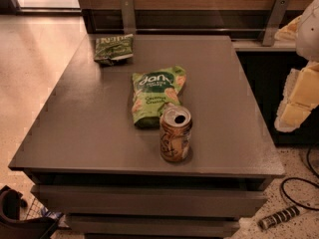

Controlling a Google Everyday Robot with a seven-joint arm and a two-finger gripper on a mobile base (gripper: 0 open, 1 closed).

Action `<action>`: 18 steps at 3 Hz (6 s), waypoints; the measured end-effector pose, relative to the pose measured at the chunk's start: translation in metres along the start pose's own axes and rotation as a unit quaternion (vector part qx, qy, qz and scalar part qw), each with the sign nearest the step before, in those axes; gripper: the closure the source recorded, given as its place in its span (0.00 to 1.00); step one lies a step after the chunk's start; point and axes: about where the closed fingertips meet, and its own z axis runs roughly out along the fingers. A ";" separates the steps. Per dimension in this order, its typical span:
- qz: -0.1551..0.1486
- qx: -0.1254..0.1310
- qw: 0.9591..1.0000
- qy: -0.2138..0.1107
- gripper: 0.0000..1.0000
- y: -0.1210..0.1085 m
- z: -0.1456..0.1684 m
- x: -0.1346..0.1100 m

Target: Pick orange can

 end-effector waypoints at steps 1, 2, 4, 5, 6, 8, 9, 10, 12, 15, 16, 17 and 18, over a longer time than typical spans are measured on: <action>0.000 0.000 1.000 0.000 0.00 0.000 0.000 0.000; 0.001 -0.003 1.000 -0.012 0.00 0.000 -0.001 -0.001; -0.035 -0.065 0.984 -0.163 0.00 0.009 0.032 -0.009; -0.065 -0.110 0.948 -0.290 0.00 0.036 0.043 -0.048; -0.062 -0.143 0.903 -0.400 0.00 0.060 0.047 -0.085; -0.052 -0.126 0.851 -0.507 0.00 0.067 0.055 -0.113; -0.052 -0.127 0.852 -0.505 0.00 0.067 0.056 -0.113; -0.040 -0.128 0.843 -0.522 0.00 0.064 0.069 -0.112; -0.006 -0.131 0.816 -0.563 0.00 0.056 0.105 -0.110; -0.013 -0.178 0.798 -0.575 0.21 0.087 0.123 -0.129; -0.015 -0.179 0.798 -0.575 0.44 0.088 0.122 -0.131; -0.017 -0.180 0.798 -0.575 0.68 0.089 0.122 -0.133; -0.018 -0.181 0.797 -0.575 0.90 0.090 0.121 -0.135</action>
Offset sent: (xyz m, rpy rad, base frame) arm 0.0002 0.0007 -0.0033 0.0667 0.0183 0.0189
